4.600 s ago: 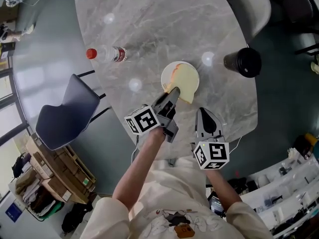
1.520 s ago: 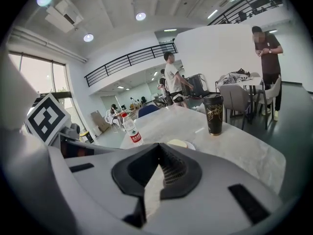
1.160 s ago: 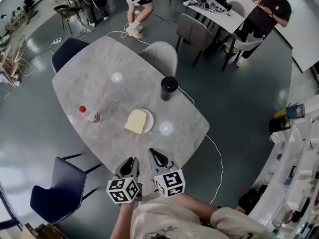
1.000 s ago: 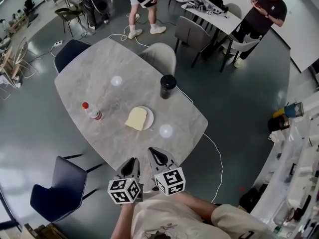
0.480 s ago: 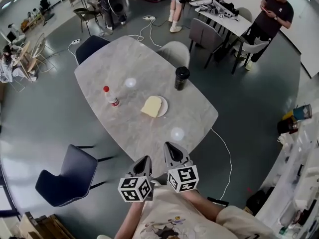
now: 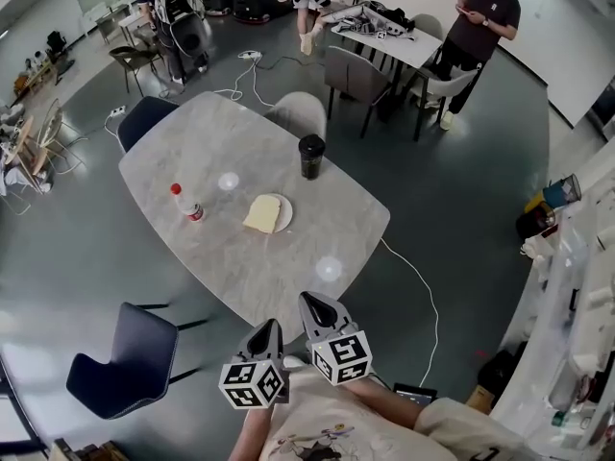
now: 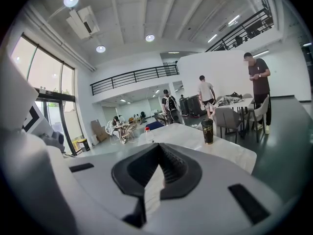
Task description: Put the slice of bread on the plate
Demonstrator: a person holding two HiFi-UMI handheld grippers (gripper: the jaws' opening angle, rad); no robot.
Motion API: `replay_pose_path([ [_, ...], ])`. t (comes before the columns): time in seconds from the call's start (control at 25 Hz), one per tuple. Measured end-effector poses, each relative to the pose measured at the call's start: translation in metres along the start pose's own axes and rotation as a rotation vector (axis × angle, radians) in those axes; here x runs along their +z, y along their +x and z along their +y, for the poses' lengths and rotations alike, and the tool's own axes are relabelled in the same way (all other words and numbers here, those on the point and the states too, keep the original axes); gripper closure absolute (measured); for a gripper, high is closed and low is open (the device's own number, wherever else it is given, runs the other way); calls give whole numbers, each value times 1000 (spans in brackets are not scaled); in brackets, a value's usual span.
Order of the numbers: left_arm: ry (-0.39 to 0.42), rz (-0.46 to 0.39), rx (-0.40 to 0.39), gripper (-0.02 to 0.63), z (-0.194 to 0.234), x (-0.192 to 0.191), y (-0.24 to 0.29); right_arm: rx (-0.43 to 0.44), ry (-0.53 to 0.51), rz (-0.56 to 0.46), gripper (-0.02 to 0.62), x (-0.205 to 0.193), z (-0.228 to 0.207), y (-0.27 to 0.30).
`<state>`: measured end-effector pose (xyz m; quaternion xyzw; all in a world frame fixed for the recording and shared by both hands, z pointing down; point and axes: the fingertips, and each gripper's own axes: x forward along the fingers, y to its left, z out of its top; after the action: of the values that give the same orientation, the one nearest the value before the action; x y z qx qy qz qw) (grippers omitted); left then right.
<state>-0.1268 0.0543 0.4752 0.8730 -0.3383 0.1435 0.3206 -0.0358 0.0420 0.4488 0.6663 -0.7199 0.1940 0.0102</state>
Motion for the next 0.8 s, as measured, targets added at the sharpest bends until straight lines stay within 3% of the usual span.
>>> replay_pose_path([
  [0.28,58,-24,4,595,-22,-4,-6,9,-11,-26,591,8,-6,-27],
  [0.8,83,-41,25,595,-40,-13,-45,5,-30,-3,591,6,5,-67],
])
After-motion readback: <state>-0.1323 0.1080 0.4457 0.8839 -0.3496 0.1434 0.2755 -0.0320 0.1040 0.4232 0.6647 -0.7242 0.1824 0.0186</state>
